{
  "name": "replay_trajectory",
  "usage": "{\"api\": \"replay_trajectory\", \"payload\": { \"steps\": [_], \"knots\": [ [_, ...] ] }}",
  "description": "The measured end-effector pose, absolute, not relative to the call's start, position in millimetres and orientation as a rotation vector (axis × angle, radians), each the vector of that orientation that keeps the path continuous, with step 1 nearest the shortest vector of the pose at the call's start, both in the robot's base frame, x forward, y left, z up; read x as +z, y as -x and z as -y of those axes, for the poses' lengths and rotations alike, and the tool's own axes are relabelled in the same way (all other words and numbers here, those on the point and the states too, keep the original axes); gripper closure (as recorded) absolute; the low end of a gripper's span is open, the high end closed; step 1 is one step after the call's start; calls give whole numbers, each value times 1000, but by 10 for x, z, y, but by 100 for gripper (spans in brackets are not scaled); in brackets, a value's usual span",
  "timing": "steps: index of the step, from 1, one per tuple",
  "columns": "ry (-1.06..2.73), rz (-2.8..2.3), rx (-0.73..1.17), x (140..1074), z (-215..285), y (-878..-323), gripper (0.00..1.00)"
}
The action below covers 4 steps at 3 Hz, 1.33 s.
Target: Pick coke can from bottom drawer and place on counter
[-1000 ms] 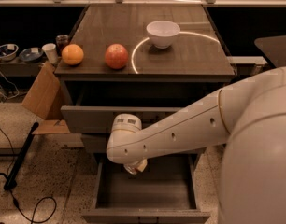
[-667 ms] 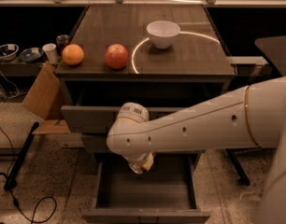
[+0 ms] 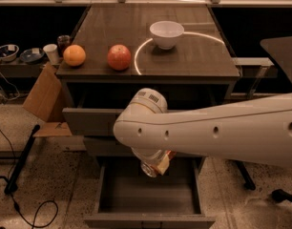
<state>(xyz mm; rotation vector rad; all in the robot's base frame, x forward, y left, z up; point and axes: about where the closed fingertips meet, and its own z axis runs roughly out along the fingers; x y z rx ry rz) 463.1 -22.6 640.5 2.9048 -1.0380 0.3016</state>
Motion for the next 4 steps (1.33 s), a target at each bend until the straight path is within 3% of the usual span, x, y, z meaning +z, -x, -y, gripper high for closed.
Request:
{"api": "replay_trajectory", "payload": {
  "steps": [4],
  "knots": [
    [-2856, 1299, 582, 8014, 323, -5065, 100]
  ]
}}
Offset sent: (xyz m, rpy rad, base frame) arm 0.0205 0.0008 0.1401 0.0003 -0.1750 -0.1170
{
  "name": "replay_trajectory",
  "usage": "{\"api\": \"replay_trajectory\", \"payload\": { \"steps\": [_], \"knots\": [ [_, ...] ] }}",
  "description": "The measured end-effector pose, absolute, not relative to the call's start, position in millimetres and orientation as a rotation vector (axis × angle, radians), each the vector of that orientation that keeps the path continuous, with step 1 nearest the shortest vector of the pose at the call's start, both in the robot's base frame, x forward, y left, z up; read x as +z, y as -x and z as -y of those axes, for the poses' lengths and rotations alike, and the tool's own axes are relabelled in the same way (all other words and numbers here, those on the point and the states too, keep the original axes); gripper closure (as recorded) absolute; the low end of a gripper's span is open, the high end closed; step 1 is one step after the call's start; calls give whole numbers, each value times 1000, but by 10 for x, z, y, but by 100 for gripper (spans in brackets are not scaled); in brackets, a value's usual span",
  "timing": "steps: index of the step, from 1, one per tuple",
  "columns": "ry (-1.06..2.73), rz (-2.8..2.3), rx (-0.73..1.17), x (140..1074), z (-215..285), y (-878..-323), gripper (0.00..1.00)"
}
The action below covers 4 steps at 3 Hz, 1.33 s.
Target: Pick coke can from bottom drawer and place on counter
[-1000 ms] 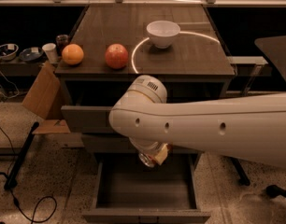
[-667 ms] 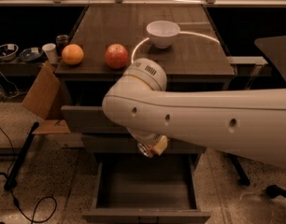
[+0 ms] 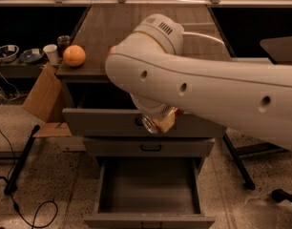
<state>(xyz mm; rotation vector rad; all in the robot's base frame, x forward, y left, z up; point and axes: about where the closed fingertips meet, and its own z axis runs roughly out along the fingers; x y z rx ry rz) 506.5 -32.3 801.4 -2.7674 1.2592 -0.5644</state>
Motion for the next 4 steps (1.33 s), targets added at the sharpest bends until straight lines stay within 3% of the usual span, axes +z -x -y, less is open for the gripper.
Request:
{"api": "replay_trajectory", "payload": {
  "steps": [4],
  "knots": [
    [2604, -1327, -507, 8814, 346, -6809, 100]
  ]
}}
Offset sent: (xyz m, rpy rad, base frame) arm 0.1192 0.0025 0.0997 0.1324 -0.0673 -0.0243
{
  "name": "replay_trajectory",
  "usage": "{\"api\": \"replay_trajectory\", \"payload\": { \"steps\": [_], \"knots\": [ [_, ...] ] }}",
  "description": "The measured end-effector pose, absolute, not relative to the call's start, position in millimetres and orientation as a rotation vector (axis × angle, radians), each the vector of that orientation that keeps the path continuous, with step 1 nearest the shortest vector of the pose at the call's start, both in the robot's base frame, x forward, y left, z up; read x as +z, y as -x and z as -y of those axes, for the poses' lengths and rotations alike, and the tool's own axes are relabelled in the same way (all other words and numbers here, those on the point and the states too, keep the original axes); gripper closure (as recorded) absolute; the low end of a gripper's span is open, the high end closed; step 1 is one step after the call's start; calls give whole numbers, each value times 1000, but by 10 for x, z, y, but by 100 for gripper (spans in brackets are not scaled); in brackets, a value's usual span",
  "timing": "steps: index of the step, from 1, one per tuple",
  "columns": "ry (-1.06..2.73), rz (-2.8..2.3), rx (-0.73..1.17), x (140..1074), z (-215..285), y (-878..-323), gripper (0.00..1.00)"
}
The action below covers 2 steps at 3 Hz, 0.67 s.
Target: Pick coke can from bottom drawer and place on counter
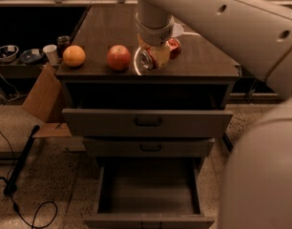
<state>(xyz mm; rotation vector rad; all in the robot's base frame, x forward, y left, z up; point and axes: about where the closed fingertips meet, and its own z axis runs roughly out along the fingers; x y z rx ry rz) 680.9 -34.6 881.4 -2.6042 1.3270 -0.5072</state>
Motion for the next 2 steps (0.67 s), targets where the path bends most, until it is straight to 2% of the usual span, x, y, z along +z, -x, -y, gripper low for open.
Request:
{"api": "replay_trajectory", "payload": {
  "steps": [2],
  "knots": [
    [2596, -1405, -400, 8370, 435, -7396, 100]
  ]
}}
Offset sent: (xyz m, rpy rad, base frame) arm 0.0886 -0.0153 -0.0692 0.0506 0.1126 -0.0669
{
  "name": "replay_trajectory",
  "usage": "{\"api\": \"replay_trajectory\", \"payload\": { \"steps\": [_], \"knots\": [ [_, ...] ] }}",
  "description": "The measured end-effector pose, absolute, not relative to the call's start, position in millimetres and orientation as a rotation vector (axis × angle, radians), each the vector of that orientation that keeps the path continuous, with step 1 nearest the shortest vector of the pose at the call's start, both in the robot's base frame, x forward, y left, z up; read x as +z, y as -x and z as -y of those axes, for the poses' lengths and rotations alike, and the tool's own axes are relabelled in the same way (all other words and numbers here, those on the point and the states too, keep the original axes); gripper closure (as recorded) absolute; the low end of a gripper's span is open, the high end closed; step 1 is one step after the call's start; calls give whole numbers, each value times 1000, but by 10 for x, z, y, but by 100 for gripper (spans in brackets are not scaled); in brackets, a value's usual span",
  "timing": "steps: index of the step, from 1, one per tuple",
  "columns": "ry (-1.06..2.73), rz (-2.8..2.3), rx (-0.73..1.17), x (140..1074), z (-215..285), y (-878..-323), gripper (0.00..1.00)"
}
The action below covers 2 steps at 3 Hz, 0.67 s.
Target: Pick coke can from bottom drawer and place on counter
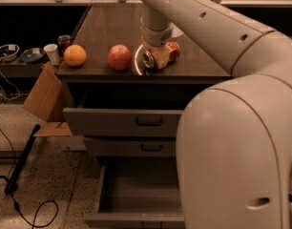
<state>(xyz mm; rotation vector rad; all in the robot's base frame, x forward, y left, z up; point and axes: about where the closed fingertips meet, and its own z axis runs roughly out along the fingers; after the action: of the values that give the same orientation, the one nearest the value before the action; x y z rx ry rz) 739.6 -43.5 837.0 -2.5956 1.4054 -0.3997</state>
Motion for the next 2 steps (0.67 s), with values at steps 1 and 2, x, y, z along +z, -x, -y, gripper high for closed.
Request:
{"api": "replay_trajectory", "payload": {
  "steps": [1, 2],
  "knots": [
    [2591, -1413, -390, 8344, 460, -7420, 73],
    [2589, -1415, -387, 8361, 468, -7423, 50]
  ]
}}
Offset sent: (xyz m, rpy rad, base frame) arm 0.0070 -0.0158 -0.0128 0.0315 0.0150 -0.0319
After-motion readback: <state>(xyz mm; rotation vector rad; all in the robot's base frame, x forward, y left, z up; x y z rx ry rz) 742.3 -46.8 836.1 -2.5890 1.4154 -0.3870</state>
